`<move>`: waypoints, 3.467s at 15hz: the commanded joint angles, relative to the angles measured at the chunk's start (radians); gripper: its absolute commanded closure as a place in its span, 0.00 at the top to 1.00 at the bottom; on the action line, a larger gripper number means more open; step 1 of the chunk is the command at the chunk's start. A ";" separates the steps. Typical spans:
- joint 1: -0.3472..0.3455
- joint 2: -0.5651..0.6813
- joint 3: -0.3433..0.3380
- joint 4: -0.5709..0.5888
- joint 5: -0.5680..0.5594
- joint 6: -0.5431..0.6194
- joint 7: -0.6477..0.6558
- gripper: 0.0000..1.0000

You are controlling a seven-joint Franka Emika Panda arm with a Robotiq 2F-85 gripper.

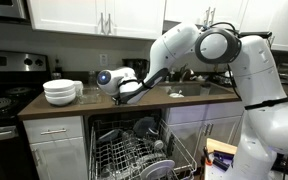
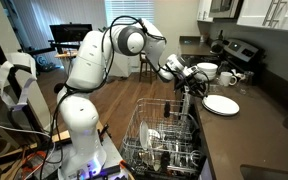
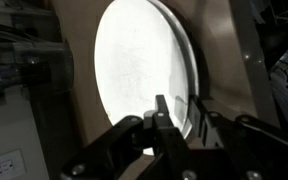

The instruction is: Pick up the plate and put it in the dishwasher

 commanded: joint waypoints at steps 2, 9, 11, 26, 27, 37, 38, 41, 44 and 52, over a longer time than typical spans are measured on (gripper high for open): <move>-0.001 -0.009 -0.003 -0.012 -0.015 -0.001 -0.006 0.03; 0.015 -0.032 0.006 -0.031 -0.036 -0.001 -0.005 0.03; 0.023 -0.039 0.011 -0.036 -0.039 0.001 -0.005 0.03; 0.025 -0.026 0.018 -0.038 -0.019 -0.001 -0.012 0.13; 0.024 -0.026 0.016 -0.039 -0.019 -0.001 -0.012 0.20; 0.020 -0.041 0.002 -0.051 -0.040 0.002 -0.008 0.02; 0.022 -0.049 0.001 -0.055 -0.046 -0.002 -0.005 0.04; 0.035 -0.071 -0.008 -0.067 -0.105 -0.014 0.023 0.03; 0.051 -0.089 -0.012 -0.084 -0.198 -0.042 0.061 0.03; 0.055 -0.195 0.045 -0.178 -0.258 -0.150 0.061 0.03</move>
